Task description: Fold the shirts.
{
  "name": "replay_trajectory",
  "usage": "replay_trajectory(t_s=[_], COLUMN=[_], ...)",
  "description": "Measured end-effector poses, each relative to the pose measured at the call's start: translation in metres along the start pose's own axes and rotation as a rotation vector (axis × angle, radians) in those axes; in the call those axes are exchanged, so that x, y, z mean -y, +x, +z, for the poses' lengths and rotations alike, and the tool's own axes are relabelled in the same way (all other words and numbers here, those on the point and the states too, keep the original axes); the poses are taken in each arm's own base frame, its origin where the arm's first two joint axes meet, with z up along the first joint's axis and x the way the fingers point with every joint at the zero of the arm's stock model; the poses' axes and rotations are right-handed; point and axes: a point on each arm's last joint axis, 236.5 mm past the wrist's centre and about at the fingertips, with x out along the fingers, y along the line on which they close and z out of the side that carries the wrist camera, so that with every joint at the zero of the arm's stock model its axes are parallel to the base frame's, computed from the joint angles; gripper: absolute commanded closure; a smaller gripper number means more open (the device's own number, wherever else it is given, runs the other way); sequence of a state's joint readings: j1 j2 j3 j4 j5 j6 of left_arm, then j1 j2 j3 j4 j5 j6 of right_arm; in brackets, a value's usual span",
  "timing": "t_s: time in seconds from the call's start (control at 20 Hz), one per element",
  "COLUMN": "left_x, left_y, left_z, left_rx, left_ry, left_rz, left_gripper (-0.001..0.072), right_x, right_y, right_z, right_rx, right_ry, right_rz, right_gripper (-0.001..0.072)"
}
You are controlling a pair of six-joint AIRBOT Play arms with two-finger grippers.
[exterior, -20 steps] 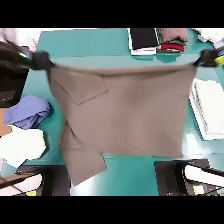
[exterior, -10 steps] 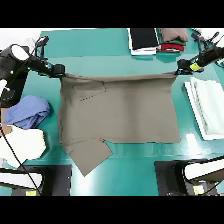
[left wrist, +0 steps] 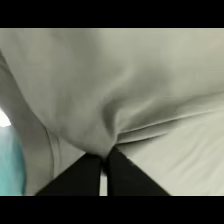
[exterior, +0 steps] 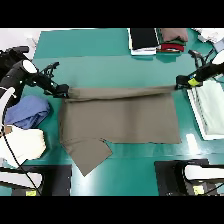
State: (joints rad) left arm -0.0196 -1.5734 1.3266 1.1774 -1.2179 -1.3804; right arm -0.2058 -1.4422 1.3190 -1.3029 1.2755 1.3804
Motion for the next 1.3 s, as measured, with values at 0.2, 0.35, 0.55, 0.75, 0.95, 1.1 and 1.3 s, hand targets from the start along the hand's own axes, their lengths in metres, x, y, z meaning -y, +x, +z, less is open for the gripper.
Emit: replay_trajectory(t_s=[0.2, 0.35, 0.55, 0.75, 0.95, 1.1, 1.3], left_x=[-0.002, 0.003, 0.006, 0.005, 0.007, 0.02, 0.038], left_y=[0.008, -0.011, -0.061, -0.071, -0.045, -0.02, 0.002], left_z=[-0.014, -0.011, -0.035, -0.116, -0.203, -0.247, -0.27], left_rx=[-0.038, 0.0, 0.056, 0.022, -0.064, -0.14, -0.176], left_ry=[-0.022, -0.028, -0.012, -0.075, -0.17, -0.238, -0.26], left_rz=[-0.007, 0.004, 0.077, 0.112, 0.082, 0.001, -0.07], left_gripper=[0.0208, 0.0208, 0.0208, 0.0208, 0.0208, 0.0208, 0.0209], right_x=[0.003, -0.003, -0.015, -0.026, -0.031, -0.033, -0.034], right_y=[0.015, 0.007, -0.03, -0.067, -0.087, -0.093, -0.095], right_z=[-0.022, -0.024, -0.025, -0.026, -0.027, -0.028, -0.028], right_rx=[-0.037, -0.013, 0.081, 0.182, 0.238, 0.253, 0.258], right_ry=[0.025, 0.041, 0.025, 0.001, -0.013, -0.018, -0.019], right_rz=[-0.001, 0.009, 0.012, 0.006, 0.003, 0.002, 0.002], right_gripper=[0.0329, 0.0329, 0.0329, 0.0329, 0.0329, 0.0329, 0.033])
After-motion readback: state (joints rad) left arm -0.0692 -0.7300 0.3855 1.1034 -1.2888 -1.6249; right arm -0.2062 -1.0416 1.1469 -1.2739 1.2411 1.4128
